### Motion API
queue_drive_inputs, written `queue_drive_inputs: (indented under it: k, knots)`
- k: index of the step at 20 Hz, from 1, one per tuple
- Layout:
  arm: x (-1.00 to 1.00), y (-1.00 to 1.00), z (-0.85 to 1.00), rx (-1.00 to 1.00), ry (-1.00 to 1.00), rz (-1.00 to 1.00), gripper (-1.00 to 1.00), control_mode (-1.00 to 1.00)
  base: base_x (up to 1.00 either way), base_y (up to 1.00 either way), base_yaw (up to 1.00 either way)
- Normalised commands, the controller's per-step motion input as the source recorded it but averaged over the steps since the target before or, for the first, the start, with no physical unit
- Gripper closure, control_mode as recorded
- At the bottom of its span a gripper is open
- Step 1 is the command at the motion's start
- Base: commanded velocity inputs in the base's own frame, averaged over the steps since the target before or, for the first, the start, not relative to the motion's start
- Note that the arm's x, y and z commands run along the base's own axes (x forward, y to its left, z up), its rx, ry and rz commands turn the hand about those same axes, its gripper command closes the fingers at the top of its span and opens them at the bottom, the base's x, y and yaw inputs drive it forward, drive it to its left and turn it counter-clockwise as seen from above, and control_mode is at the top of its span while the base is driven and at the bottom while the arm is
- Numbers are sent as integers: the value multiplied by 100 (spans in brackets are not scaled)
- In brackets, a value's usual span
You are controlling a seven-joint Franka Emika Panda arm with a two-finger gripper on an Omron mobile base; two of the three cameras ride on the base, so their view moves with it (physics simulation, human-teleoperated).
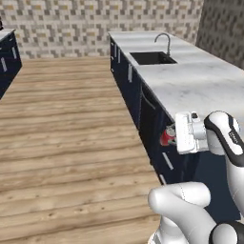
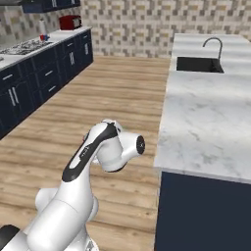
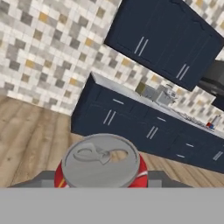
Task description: Four empty soda cans are scattered around the kitchen. Gather all the cans and cluster them next to the stove for recycling.
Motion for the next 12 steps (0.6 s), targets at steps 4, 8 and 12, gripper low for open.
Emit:
queue_drive_inputs:
  k: [4,8,12]
  knots:
    - [0,0,0,0,0,0,100,100,0,100,-2]
    - [0,0,0,0,0,0,100,100,0,100,-2]
    - [0,0,0,0,0,0,100,100,0,100,-2]
